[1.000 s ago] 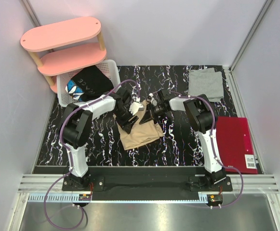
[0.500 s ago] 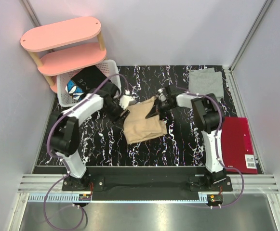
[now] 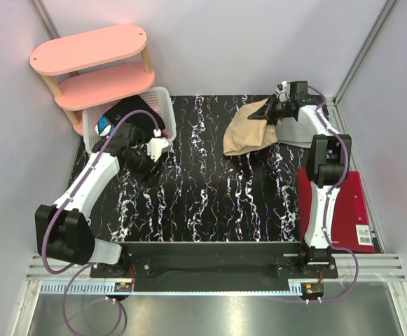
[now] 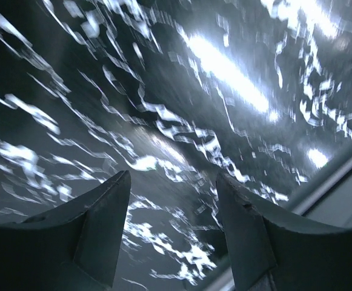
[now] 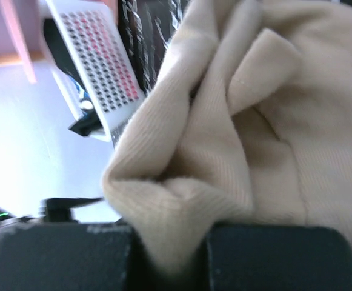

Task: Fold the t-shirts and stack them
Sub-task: Neatly place the folded tshirt to the corner

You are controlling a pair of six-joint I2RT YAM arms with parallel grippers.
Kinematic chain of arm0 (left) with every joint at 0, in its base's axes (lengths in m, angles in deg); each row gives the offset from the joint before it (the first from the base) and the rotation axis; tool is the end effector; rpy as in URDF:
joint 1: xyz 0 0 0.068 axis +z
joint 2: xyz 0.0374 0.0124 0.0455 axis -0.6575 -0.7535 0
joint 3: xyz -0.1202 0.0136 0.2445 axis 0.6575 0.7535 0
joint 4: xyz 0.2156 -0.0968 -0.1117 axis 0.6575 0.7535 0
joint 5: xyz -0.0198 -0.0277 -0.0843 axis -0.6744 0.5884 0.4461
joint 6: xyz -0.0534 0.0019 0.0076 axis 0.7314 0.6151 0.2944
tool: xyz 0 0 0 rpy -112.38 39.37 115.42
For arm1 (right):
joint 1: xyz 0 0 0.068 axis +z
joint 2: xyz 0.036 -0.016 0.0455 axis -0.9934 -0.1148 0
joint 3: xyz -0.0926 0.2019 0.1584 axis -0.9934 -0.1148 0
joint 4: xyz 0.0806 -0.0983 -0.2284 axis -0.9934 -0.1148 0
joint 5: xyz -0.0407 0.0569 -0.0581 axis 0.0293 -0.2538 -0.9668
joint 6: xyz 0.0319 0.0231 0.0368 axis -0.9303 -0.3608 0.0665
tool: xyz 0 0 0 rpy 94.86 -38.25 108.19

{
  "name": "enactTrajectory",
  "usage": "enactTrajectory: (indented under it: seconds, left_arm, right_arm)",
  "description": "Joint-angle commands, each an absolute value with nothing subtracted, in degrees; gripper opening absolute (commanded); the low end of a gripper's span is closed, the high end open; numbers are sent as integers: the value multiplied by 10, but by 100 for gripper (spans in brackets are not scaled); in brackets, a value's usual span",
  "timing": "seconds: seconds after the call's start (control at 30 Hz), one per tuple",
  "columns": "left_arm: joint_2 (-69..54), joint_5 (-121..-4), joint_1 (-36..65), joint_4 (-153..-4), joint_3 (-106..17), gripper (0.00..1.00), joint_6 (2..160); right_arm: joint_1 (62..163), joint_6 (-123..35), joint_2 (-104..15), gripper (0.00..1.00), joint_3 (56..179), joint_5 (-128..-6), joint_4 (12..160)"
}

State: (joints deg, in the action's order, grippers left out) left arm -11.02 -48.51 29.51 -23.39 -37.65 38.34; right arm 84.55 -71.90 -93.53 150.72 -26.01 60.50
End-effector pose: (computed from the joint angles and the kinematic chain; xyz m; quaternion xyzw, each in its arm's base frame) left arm 0.2559 -0.0663 0.2759 0.3861 0.8804 -0.1527 0.2291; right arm 0.5062 0.0369 0.2089 0.1003 0.8558 0.4683 0.1957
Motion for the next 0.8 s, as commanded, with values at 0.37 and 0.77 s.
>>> enactTrajectory:
  seconds: [0.37, 0.77]
  left_arm:
    - [-99, -460, 326, -227, -329, 63, 364]
    - [-120, -453, 331, -232, -332, 63, 365]
  right_arm:
    - [728, -751, -1074, 0, 1845, -231, 471]
    - [649, -763, -1037, 0, 1814, -221, 471]
